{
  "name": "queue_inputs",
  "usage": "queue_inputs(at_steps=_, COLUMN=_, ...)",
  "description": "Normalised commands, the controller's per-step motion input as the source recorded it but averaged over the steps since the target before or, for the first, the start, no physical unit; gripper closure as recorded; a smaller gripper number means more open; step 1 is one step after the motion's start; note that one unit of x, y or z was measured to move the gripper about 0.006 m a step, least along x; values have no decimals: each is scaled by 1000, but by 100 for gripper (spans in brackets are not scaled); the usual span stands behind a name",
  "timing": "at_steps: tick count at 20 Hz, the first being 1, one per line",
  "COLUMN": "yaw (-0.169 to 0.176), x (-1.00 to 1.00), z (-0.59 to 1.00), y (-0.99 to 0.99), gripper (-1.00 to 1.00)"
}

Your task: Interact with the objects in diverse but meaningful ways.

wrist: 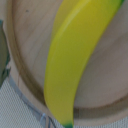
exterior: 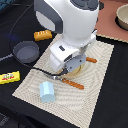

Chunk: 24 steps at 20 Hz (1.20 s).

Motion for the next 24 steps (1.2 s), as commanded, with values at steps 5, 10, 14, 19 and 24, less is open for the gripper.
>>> queue_inputs(at_steps=5, yaw=9, x=-220, z=-91, y=309, gripper=100)
queue_inputs(at_steps=10, yaw=7, x=-165, z=-49, y=298, gripper=100)
queue_inputs(at_steps=14, yaw=9, x=-124, z=-44, y=305, gripper=100)
queue_inputs(at_steps=19, yaw=14, x=-37, z=-28, y=330, gripper=100)
queue_inputs(at_steps=24, yaw=7, x=0, z=-5, y=309, gripper=100)
